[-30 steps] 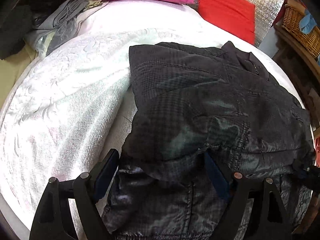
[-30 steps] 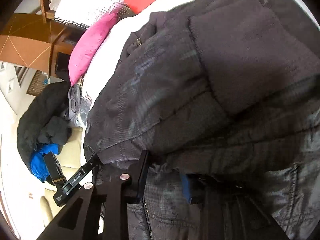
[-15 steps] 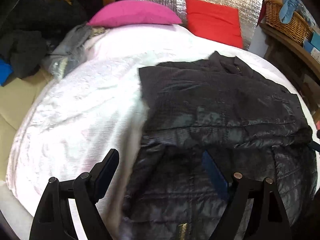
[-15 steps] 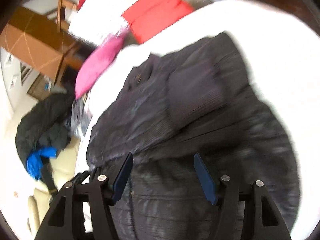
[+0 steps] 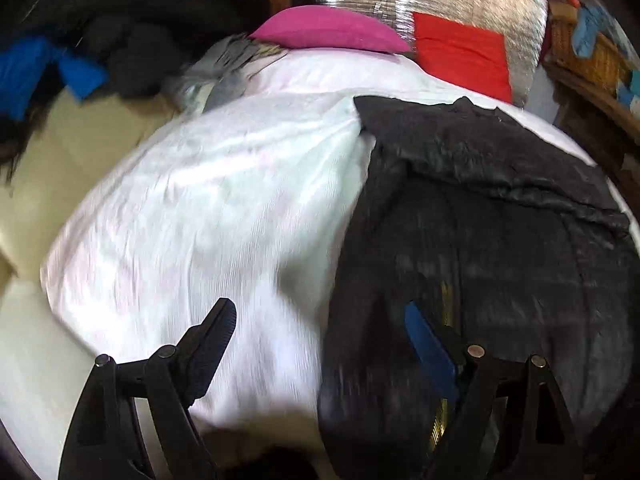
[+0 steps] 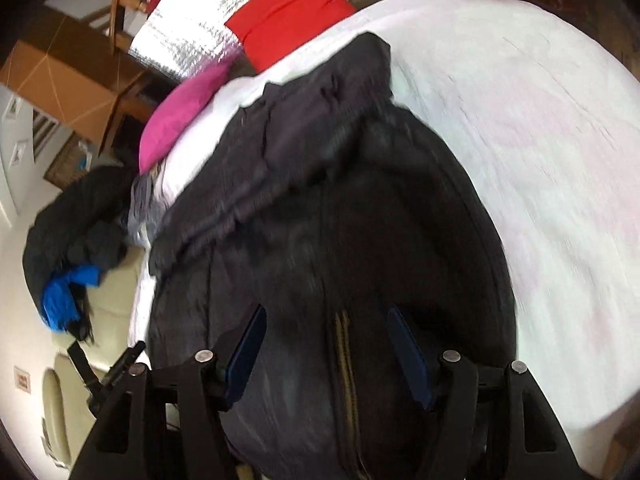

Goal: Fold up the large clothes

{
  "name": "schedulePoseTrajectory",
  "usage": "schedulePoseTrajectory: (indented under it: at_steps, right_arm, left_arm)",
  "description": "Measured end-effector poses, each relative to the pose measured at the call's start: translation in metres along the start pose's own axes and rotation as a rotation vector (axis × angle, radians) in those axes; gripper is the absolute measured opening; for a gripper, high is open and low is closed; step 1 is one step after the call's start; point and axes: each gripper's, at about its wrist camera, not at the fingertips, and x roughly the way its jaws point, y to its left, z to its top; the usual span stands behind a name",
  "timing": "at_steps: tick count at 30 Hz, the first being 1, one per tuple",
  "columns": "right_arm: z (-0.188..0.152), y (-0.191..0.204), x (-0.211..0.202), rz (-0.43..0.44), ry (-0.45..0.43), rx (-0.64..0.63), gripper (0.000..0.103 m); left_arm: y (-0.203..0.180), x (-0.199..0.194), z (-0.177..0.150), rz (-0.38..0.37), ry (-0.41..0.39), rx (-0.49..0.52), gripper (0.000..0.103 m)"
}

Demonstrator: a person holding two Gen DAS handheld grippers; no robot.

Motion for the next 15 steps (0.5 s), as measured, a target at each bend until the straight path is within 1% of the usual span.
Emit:
schedulePoseTrajectory:
  at_steps: [2, 4, 6, 7, 9, 11, 13, 15]
  right_arm:
    - [-0.018, -0.001, -0.008, -0.001, 0.008, -0.013, 0.068]
    - [-0.038, 0.001, -0.016, -0.014, 0.020, -0.040, 0.068]
    - [-0.061, 0.006, -0.024, -0.049, 0.043, -0.096, 0.071]
    - [-0.070, 0.007, -0.026, -0.067, 0.052, -0.119, 0.072]
    - [-0.094, 0.005, -0.029, -0.124, 0.088, -0.162, 0.075]
    - [-0.107, 0.003, -0.027, -0.163, 0.123, -0.183, 0.075]
    - [-0.118, -0.005, -0.021, -0.183, 0.156, -0.176, 0.075]
    - [-0.126, -0.016, -0.013, -0.197, 0.192, -0.139, 0.075]
  left_arm:
    - [0.008, -0.009, -0.018, -0.047, 0.023, -0.077, 0.087]
    - [0.013, -0.012, -0.033, -0.085, 0.063, -0.139, 0.087]
    - [0.020, -0.009, -0.049, -0.137, 0.133, -0.205, 0.087]
    - [0.022, -0.005, -0.057, -0.151, 0.168, -0.220, 0.087]
    - [0.022, 0.001, -0.073, -0.148, 0.231, -0.227, 0.087]
    - [0.022, 0.012, -0.087, -0.150, 0.296, -0.233, 0.087]
    - [0.024, 0.022, -0.097, -0.165, 0.354, -0.273, 0.087]
    - [0.024, 0.030, -0.104, -0.188, 0.379, -0.301, 0.087]
